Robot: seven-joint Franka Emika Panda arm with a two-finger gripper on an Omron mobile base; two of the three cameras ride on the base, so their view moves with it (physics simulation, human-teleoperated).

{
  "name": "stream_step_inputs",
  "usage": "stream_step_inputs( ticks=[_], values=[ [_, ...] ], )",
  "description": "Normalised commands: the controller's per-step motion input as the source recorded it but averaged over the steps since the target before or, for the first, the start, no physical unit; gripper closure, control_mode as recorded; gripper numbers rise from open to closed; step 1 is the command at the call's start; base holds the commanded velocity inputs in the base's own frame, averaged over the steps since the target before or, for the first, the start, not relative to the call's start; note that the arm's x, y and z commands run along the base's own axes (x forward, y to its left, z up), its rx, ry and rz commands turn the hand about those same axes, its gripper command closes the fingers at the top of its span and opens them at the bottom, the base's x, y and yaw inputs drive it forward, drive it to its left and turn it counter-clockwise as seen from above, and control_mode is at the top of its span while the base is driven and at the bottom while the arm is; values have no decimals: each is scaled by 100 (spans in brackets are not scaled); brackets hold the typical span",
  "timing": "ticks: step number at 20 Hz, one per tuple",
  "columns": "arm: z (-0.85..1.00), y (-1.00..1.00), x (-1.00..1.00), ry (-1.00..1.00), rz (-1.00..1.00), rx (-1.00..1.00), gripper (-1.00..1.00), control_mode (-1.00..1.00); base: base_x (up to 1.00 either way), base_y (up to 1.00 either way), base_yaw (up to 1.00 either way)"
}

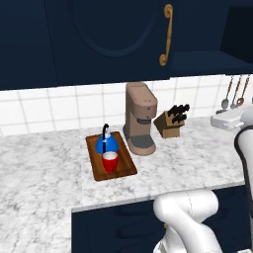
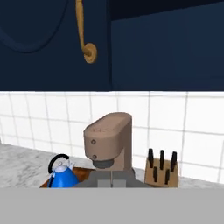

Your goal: Pick the kettle from the counter and place it on the tray. Then pick the mug from the cabinet and place it on the tray. Then close the cabinet doors.

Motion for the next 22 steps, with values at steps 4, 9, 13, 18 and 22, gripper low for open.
stream_step_inputs(
  ticks=[4,9,13,18,22],
  values=[
    [-19,-48,0,0,0,12,100,-100,0,0,0],
    [-27,-36,0,0,0,12,100,-100,0,0,0],
    [-16,-41,0,0,0,19,100,-100,0,0,0],
    [-11,-63,0,-1,0,23,100,-100,0,0,0],
    [-17,-56,0,-2,0,13,100,-100,0,0,0]
  ],
)
